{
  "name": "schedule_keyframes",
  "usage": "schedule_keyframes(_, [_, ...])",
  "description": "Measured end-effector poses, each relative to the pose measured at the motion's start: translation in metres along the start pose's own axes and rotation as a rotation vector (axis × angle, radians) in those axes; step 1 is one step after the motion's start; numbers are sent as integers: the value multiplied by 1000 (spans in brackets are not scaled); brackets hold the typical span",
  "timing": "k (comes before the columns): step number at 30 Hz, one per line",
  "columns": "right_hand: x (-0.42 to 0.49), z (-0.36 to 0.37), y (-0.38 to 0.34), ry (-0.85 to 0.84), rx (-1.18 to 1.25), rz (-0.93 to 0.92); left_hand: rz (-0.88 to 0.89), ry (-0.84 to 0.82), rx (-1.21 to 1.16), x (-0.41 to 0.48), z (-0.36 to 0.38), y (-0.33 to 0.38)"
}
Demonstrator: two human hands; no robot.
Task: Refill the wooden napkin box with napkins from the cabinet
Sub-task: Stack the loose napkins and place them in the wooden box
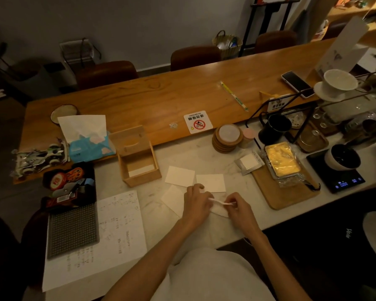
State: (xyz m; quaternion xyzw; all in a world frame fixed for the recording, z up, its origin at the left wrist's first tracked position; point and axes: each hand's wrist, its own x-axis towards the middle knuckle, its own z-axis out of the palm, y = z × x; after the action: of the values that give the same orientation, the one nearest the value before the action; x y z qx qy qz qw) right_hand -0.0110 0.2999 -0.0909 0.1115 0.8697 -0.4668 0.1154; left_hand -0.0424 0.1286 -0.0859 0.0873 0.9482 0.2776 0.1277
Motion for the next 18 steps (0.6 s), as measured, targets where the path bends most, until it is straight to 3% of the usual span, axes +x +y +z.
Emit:
schedule_keyframes(3, [10,-14,-14,-26,108,-9,-72,13,-377,8,-19,-3])
schedule_keyframes(5, [31,-17,-28,-25,89,-34,-176,44,-502,23,-33,-1])
schedule_keyframes(8, [69,-10,-41,0,-124,-72,-273,45,-368,51,-40,3])
schedule_keyframes(12, [94,9,-42,-45,-505,-58,-240,-26,-115,68,-27,6])
schedule_keyframes(18, [100,13,-36,-38,-603,-125,-97,23,230,73,-14,2])
